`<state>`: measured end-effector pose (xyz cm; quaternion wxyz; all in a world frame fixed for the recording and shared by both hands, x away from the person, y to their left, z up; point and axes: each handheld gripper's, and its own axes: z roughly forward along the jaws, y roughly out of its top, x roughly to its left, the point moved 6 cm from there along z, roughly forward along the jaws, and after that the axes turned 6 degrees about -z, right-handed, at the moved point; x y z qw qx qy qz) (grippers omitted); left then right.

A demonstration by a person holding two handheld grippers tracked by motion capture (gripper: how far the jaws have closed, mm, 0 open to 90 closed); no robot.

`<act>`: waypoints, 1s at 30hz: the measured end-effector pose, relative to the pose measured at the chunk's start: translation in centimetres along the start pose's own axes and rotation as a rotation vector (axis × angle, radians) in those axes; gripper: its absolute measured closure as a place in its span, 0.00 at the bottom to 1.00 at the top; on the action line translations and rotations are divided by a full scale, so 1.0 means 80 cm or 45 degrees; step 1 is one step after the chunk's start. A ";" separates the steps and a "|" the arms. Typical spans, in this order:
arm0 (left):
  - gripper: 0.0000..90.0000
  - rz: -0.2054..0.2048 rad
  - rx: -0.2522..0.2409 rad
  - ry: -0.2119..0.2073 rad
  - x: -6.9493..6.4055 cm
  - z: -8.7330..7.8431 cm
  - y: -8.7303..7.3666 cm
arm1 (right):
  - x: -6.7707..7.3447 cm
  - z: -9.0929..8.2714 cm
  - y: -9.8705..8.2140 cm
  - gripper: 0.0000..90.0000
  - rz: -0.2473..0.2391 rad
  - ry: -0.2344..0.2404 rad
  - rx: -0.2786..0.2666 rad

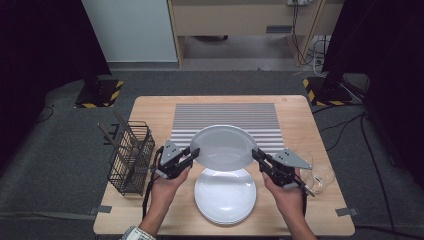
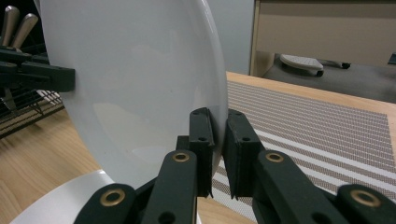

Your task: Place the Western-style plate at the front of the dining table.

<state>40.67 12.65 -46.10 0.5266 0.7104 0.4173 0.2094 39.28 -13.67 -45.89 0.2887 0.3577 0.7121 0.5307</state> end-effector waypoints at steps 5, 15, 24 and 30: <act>0.81 0.005 -0.016 0.003 -0.001 -0.001 0.016 | -0.005 0.000 0.012 0.91 0.000 -0.008 -0.011; 0.81 0.015 -0.041 0.012 -0.003 -0.004 0.044 | -0.013 -0.004 0.053 0.91 -0.047 -0.028 -0.024; 0.81 0.004 -0.065 0.025 0.000 -0.005 0.072 | -0.021 0.000 0.085 0.91 -0.030 -0.035 -0.024; 0.81 -0.019 -0.084 0.025 0.003 -0.008 0.088 | -0.025 0.005 0.101 0.90 -0.023 -0.036 -0.034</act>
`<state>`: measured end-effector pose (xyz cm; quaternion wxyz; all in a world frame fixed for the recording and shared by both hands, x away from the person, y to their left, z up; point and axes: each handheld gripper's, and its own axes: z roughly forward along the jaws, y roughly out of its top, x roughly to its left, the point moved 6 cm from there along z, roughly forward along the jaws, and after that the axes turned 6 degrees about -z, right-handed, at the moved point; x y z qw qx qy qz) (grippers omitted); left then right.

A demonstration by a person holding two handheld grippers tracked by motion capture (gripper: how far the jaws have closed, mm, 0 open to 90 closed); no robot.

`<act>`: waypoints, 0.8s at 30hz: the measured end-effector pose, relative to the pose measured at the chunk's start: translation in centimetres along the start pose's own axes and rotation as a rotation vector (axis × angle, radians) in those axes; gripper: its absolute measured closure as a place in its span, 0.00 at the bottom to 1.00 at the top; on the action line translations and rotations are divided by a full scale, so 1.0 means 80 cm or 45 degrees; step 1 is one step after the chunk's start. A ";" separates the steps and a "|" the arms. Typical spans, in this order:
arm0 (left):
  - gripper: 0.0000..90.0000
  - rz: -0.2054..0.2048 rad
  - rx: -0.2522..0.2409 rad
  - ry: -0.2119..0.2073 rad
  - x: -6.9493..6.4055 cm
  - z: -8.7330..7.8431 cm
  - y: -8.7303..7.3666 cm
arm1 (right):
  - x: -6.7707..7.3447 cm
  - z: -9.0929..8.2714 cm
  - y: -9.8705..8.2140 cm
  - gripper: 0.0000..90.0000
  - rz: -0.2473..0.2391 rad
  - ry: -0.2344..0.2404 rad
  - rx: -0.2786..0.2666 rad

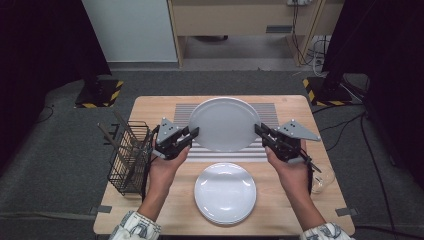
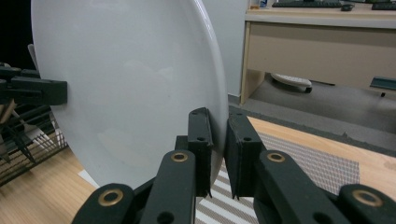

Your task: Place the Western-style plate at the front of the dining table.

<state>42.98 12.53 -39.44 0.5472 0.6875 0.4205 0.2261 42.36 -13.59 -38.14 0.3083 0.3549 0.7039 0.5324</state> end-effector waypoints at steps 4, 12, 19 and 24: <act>0.81 -0.013 -0.020 0.000 0.002 -0.004 0.013 | 0.000 -0.001 0.019 0.91 -0.018 0.003 -0.009; 0.80 -0.028 -0.029 0.012 0.004 -0.007 0.039 | -0.003 0.001 0.052 0.91 -0.041 0.013 0.000; 0.80 -0.038 -0.007 0.036 0.016 0.008 0.043 | -0.013 0.022 0.049 0.90 -0.001 0.007 0.008; 0.81 -0.055 0.000 0.056 0.029 0.020 0.044 | -0.021 0.047 0.039 0.89 0.060 0.006 0.000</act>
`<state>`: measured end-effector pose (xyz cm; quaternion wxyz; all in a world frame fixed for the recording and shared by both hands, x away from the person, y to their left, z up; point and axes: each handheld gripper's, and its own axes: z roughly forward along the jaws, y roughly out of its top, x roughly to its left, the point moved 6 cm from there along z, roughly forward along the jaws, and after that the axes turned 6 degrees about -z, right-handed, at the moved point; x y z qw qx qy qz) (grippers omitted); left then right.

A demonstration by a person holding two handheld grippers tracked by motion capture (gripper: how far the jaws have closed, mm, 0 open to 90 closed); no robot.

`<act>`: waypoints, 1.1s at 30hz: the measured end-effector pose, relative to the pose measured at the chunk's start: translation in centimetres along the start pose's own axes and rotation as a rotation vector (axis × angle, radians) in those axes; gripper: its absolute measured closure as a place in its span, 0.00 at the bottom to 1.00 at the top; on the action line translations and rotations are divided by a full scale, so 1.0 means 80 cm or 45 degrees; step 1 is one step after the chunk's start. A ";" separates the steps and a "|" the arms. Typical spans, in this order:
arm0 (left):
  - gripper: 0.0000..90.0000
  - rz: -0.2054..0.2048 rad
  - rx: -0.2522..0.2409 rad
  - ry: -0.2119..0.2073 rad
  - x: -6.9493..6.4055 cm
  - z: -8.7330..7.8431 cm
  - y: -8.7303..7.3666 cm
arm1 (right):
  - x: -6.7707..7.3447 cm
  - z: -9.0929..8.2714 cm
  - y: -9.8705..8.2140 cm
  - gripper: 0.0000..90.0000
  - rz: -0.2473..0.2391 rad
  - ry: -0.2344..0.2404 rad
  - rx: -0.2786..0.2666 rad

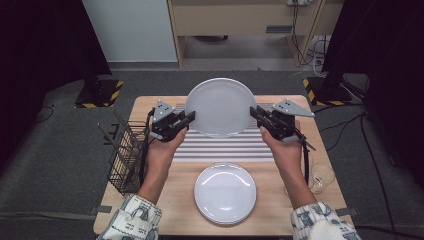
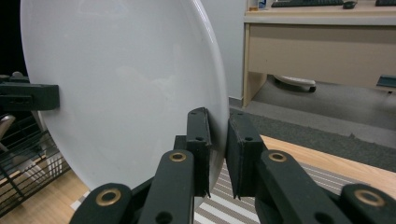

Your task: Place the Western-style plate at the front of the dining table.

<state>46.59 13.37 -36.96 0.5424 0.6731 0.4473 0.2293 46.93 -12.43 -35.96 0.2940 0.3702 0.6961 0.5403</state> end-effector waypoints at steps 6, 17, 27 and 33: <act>0.81 -0.014 -0.002 0.013 0.007 0.015 0.006 | -0.010 0.020 -0.003 0.89 0.055 -0.005 -0.023; 0.80 -0.057 -0.004 0.018 0.011 0.046 0.016 | -0.030 0.033 0.003 0.89 0.075 -0.058 -0.027; 0.80 -0.052 0.018 0.043 0.021 0.065 0.020 | -0.044 0.054 -0.007 0.88 0.130 -0.064 -0.013; 0.80 -0.062 0.024 0.043 0.029 0.078 0.016 | -0.049 0.065 -0.013 0.88 0.146 -0.072 0.001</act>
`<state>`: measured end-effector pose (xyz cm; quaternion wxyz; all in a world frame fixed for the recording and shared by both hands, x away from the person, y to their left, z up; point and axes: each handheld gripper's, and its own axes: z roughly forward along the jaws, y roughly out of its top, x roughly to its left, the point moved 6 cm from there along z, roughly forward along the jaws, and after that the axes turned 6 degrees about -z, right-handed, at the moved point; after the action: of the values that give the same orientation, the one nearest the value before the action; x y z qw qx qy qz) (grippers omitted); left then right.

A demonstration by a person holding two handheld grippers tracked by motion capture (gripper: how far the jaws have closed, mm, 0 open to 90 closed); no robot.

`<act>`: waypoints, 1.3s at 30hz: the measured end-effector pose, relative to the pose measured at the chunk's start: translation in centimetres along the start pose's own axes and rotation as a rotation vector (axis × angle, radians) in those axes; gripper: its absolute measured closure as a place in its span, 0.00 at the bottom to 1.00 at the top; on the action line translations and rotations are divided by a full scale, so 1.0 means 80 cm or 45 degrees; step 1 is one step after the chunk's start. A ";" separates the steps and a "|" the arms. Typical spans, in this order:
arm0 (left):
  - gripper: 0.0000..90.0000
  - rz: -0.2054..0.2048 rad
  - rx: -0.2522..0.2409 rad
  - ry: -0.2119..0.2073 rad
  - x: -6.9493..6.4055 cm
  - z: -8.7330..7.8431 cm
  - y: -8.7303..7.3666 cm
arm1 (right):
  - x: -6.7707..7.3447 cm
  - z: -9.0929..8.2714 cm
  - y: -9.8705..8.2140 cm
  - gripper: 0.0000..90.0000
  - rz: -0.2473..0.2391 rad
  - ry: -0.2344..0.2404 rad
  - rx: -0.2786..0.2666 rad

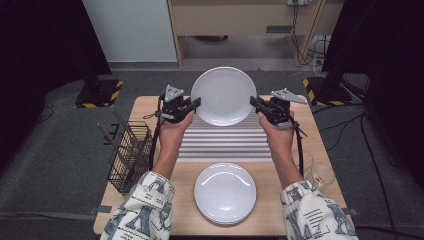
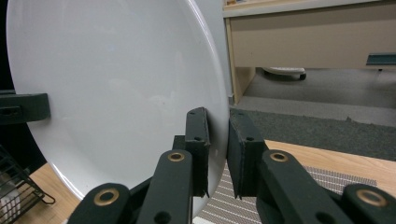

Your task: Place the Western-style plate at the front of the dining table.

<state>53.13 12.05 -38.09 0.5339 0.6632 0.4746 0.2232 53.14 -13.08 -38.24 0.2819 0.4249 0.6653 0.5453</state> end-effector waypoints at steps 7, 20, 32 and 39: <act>0.79 0.005 -0.002 0.008 0.007 0.007 -0.008 | -0.001 0.012 -0.010 0.88 -0.006 -0.022 0.017; 0.79 -0.024 0.050 0.011 0.019 0.018 -0.033 | -0.002 0.024 -0.022 0.88 -0.048 -0.032 0.063; 0.79 -0.046 0.073 0.017 0.032 0.033 -0.053 | -0.007 0.045 -0.041 0.87 -0.058 -0.040 0.112; 0.79 -0.050 0.099 0.014 0.033 0.043 -0.065 | -0.012 0.051 -0.055 0.87 -0.045 -0.044 0.133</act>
<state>55.06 12.54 -44.61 0.5094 0.6730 0.4987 0.1976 55.84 -12.14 -43.60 0.2803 0.4365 0.6953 0.4975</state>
